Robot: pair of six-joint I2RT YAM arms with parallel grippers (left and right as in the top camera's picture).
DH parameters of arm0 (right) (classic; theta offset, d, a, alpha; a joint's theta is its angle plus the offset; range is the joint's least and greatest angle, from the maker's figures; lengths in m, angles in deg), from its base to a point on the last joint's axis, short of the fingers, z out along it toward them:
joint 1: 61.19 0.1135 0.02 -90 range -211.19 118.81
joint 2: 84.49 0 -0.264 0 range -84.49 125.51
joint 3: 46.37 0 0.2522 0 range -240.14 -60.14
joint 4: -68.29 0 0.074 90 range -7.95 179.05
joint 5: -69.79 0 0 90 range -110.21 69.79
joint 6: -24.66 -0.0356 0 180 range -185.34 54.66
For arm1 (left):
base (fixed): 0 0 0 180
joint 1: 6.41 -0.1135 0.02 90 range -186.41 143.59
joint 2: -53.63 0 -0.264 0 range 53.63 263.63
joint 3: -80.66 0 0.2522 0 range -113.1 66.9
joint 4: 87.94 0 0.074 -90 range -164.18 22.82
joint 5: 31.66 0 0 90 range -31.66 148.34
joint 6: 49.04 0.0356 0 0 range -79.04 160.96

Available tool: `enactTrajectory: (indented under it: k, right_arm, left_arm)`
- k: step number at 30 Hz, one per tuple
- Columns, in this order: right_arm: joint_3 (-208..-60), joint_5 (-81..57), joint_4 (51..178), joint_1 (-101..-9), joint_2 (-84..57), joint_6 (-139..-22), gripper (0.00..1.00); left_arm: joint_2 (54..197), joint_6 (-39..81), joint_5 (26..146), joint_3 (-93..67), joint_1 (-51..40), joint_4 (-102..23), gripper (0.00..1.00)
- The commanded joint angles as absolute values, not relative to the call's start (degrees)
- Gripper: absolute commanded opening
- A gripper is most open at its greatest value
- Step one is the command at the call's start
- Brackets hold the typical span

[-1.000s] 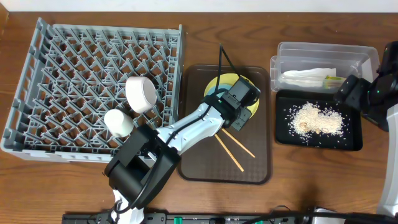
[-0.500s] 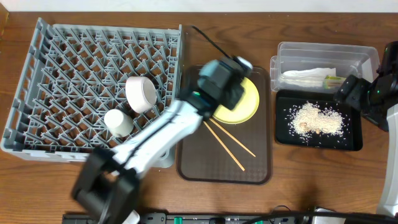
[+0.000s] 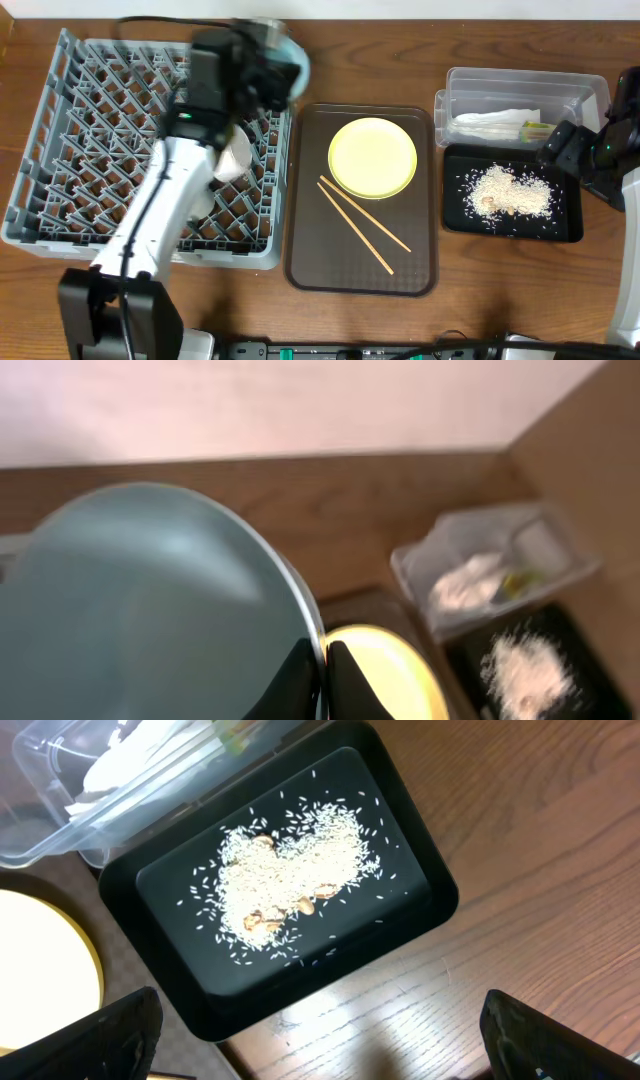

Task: Sort waste into correct bins and load items into the dishwasher
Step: 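Carry the blue bowl left and set it into the dish rack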

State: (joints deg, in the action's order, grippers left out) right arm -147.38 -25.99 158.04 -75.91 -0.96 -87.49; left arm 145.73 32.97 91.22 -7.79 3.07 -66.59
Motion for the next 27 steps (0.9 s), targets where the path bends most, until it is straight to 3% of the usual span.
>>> enactTrajectory:
  k: [1,8,13,27]
  right_arm:
    - [-147.8,-25.9,158.1,-76.1,-1.2,-86.9,0.99]
    - [-147.8,-25.7,158.1,-76.1,-1.2,-86.9,0.99]
    - [-147.8,-25.7,158.1,-76.1,-1.2,-86.3,0.99]
    - [-147.8,-25.7,158.2,-76.1,-1.2,-86.3,0.99]
  left_arm:
    - [147.1,24.2,106.8,-8.4,-3.2,-70.5,0.08]
    - [154.8,4.1,121.4,-8.4,-11.2,-83.8,0.08]
    - [160.4,-5.9,124.1,-8.4,-14.7,-90.1,0.07]
    - [168.6,-10.8,126.5,-8.4,-19.5,-92.1,0.07]
